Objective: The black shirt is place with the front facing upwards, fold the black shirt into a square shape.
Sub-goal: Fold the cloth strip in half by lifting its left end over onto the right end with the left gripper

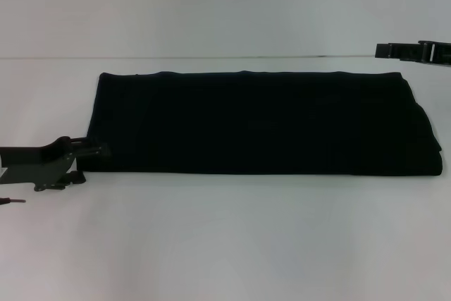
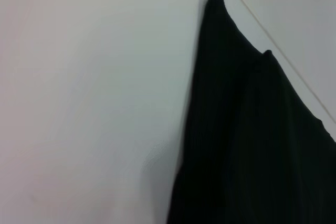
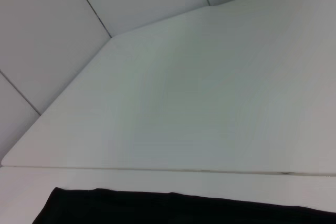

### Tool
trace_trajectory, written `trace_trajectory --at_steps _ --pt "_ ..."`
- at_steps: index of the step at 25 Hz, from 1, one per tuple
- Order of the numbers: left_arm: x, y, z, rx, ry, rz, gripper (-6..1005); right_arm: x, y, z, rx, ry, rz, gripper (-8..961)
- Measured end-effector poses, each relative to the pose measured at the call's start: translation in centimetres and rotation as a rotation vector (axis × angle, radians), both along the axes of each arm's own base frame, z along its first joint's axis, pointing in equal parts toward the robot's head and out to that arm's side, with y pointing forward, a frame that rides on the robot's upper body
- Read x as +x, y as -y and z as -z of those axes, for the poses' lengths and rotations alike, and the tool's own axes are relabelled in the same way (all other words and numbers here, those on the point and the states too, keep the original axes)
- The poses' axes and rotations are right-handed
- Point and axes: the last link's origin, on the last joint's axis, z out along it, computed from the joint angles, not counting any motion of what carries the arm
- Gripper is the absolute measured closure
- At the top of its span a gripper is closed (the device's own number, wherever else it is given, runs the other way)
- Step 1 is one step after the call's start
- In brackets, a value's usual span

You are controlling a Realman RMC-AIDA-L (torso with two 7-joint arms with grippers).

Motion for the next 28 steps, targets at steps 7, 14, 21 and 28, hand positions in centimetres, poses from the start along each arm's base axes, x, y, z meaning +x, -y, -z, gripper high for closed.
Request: trace_trajectory --at_steps 7,14,21,28 --pt "0.3 -0.5 0.0 0.000 -0.018 0.005 123 -0.1 -0.1 0.0 0.001 -0.004 -0.002 196" --pt "0.6 -1.1 -0.2 0.012 -0.028 0.014 123 -0.3 -0.1 0.0 0.003 -0.007 -0.006 196" --pt "0.8 -1.6 -0.4 0.027 -0.042 0.022 123 -0.3 -0.2 -0.1 0.004 -0.007 -0.007 197" --pt "0.7 -1.7 -1.1 0.043 -0.048 0.028 124 -0.2 -0.1 -0.1 0.005 -0.007 -0.004 197"
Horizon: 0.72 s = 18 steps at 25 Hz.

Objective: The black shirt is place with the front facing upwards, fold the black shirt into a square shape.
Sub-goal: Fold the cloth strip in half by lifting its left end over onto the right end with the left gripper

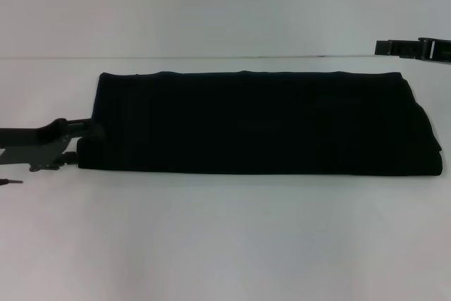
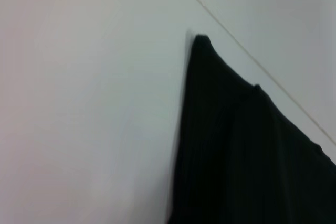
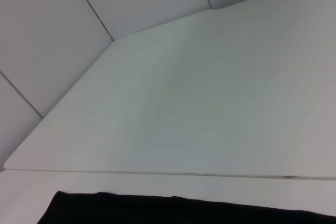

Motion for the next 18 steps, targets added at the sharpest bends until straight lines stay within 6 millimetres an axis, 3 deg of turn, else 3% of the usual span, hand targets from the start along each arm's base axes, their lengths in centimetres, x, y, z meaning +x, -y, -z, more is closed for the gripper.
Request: trace_trajectory --at_steps 13,18 --pt "-0.1 1.6 -2.7 0.009 0.017 0.042 123 0.1 0.0 -0.1 0.006 -0.001 0.008 198" --pt "1.0 2.1 -1.9 -0.035 0.158 0.039 123 0.1 -0.1 -0.3 0.010 0.002 0.005 198"
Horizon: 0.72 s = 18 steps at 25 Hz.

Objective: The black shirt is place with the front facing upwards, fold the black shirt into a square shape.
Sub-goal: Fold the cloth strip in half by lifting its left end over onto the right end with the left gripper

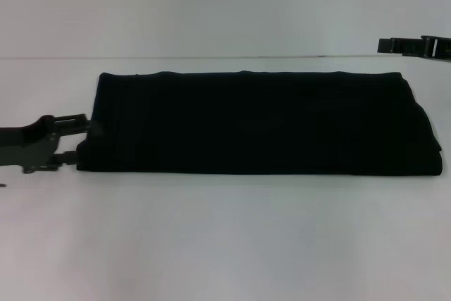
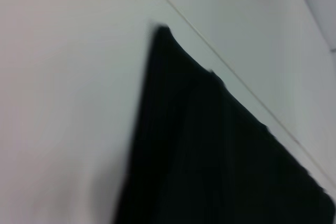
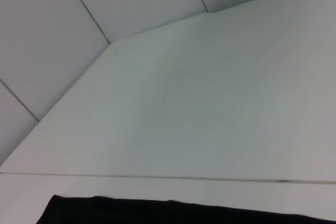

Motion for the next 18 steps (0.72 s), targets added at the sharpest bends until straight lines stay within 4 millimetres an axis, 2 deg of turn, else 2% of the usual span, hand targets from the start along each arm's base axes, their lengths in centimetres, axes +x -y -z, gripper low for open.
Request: trace_trajectory --at_steps 6,18 --pt "0.0 -0.1 0.9 -0.014 0.144 -0.100 124 -0.3 -0.2 -0.2 0.000 0.009 -0.012 198" --pt "-0.8 0.4 2.3 -0.040 0.182 -0.239 123 -1.0 -0.6 -0.4 0.002 0.021 -0.040 199"
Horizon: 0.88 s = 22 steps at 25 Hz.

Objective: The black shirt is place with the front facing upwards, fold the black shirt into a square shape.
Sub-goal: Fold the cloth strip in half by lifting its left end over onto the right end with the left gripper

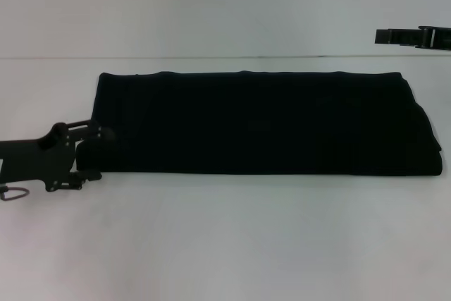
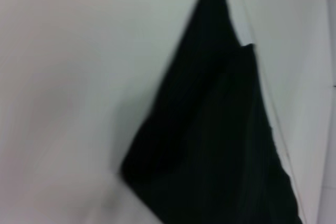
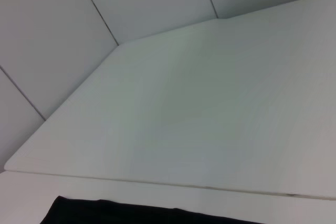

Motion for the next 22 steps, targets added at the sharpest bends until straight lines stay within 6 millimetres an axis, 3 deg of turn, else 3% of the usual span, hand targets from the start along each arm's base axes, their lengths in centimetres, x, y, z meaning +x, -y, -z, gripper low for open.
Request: trace_trajectory --at_steps 22 --pt "-1.1 -0.6 1.1 0.026 -0.058 -0.076 123 0.1 0.1 -0.2 0.004 -0.007 0.002 199"
